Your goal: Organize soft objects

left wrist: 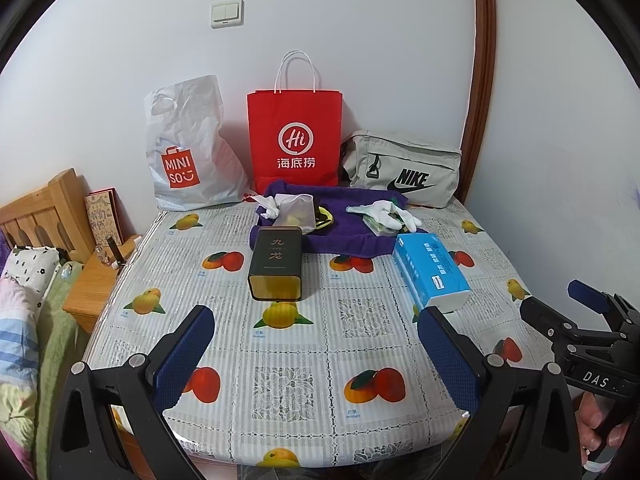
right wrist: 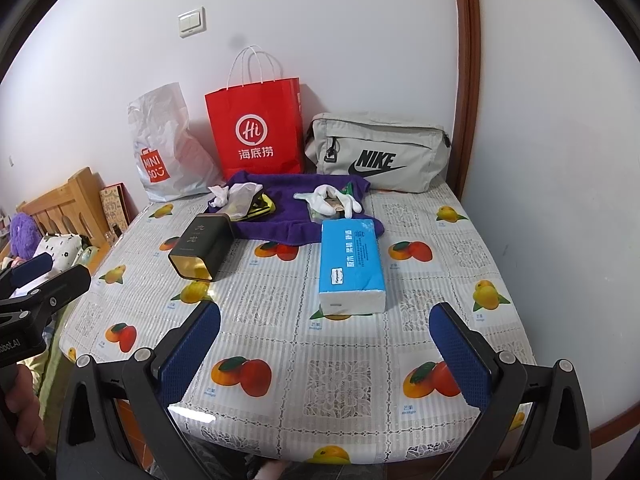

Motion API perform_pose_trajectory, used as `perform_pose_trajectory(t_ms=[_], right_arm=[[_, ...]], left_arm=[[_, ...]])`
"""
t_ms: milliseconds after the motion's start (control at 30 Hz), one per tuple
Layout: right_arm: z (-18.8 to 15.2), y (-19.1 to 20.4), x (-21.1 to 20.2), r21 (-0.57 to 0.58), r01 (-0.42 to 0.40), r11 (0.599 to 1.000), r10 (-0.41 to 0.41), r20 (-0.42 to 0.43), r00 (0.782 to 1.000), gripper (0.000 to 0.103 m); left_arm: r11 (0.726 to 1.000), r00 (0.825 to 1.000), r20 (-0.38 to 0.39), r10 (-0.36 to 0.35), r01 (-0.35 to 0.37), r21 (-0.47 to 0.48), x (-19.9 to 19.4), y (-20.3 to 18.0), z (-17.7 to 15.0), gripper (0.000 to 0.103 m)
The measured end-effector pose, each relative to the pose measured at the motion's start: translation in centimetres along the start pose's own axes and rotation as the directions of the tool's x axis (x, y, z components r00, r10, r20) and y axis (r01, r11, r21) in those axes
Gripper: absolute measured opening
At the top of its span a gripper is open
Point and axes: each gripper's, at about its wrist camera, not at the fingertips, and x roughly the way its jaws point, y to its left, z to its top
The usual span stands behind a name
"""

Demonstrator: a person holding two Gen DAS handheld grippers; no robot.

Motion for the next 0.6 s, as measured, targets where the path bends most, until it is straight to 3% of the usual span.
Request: perform_pose_trajectory(t_ms=[600], right_arm=[[-0.03,-0.05,-0.02,0.000,0.000,1.000,0.000,0.001,1.000,0.103]], left_arm=[[1.000,1.000,0.005,0.000,0.000,0.003,-0.27,-0.08,-0.09,0.103]])
